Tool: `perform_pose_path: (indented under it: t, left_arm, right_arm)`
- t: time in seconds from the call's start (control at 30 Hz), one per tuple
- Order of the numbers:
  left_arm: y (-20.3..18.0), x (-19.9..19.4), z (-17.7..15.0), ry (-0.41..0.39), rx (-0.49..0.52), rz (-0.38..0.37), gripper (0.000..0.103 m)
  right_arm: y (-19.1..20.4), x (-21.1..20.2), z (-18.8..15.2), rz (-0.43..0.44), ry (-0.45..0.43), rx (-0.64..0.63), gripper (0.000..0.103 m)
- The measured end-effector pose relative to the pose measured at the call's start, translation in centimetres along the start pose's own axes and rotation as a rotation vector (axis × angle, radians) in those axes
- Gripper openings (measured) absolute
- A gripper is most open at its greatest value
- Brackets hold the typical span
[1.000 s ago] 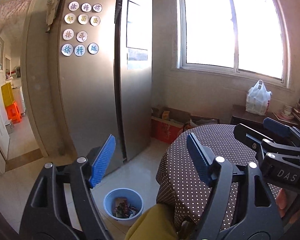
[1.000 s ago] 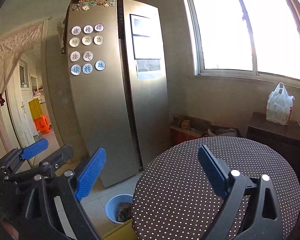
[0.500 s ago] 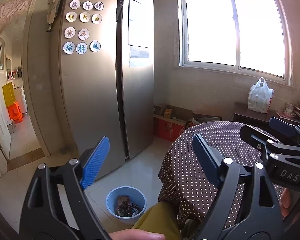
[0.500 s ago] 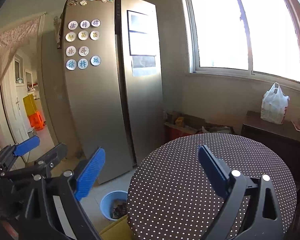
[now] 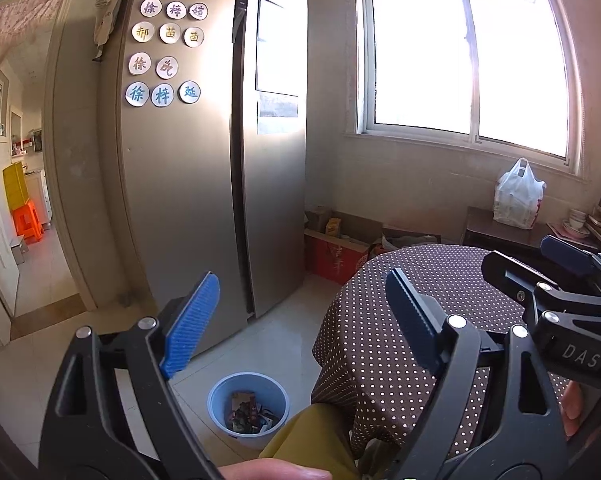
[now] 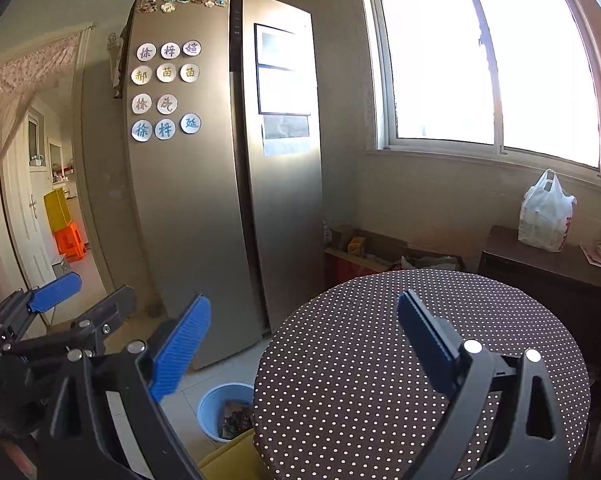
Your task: Collect trash
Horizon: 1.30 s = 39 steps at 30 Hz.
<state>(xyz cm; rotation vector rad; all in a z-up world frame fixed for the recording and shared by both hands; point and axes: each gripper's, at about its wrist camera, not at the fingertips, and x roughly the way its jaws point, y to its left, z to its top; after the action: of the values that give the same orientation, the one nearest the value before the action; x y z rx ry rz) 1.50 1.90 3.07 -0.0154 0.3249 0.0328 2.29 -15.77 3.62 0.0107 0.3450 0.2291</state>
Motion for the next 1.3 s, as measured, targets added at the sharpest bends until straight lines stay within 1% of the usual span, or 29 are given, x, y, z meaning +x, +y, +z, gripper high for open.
perform_pose_path:
  t: [0.57, 1.3]
  left_arm:
    - [0.83, -0.26, -0.09, -0.006, -0.02, -0.005, 0.084]
    - [0.74, -0.21, -0.17, -0.002, -0.017, -0.006, 0.084]
  right_arm:
    - [0.07, -0.05, 0.04, -0.007, 0.008, 0.0, 0.094]
    - [0.25, -0.31, -0.21, -0.022, 0.012, -0.005, 0.094]
